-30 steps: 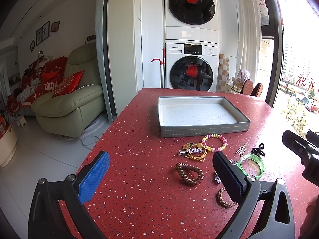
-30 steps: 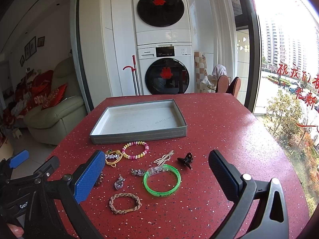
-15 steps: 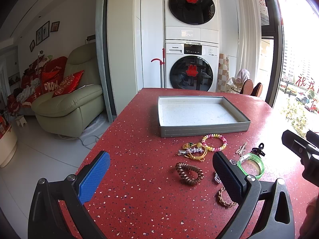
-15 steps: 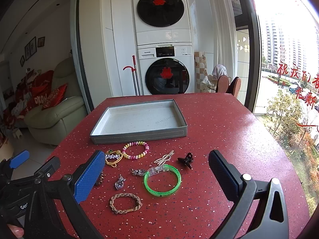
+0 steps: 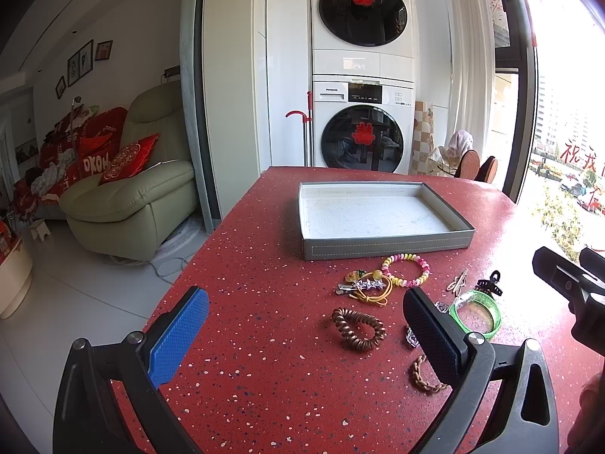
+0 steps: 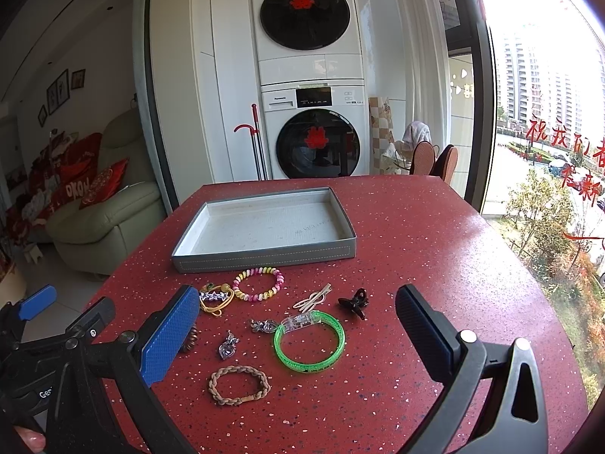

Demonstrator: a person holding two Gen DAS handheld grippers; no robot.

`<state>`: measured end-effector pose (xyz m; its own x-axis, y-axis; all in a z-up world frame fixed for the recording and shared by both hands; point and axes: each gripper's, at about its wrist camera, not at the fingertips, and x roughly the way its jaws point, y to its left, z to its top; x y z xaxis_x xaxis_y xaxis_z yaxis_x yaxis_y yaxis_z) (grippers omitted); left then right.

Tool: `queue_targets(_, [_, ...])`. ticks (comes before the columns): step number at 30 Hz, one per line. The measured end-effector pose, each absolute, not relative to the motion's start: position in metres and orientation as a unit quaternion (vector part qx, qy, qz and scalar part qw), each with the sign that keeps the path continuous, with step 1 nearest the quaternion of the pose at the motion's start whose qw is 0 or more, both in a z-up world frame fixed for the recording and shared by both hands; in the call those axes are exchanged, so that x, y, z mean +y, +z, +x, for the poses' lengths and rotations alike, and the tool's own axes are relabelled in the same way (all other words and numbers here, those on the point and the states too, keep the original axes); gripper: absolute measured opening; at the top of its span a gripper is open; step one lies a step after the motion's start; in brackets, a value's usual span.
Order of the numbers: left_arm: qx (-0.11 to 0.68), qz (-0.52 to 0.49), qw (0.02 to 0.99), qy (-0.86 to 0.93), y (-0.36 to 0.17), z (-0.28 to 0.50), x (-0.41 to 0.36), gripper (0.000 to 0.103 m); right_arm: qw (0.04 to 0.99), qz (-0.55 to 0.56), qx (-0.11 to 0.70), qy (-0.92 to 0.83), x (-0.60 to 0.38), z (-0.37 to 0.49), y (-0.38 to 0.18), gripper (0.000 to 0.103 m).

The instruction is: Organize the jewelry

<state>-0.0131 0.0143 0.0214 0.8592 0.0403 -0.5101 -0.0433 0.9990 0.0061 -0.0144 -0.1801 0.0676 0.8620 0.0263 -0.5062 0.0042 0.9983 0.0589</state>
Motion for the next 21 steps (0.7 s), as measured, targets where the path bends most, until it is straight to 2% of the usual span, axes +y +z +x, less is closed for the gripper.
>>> queue_targets(21, [0.272,-0.001,0.962,0.021,0.0166,-0.0114,0.0118,0.103,0.964,0.030,0.264,0.006,-0.1798,-0.0140,0.0660,0.103])
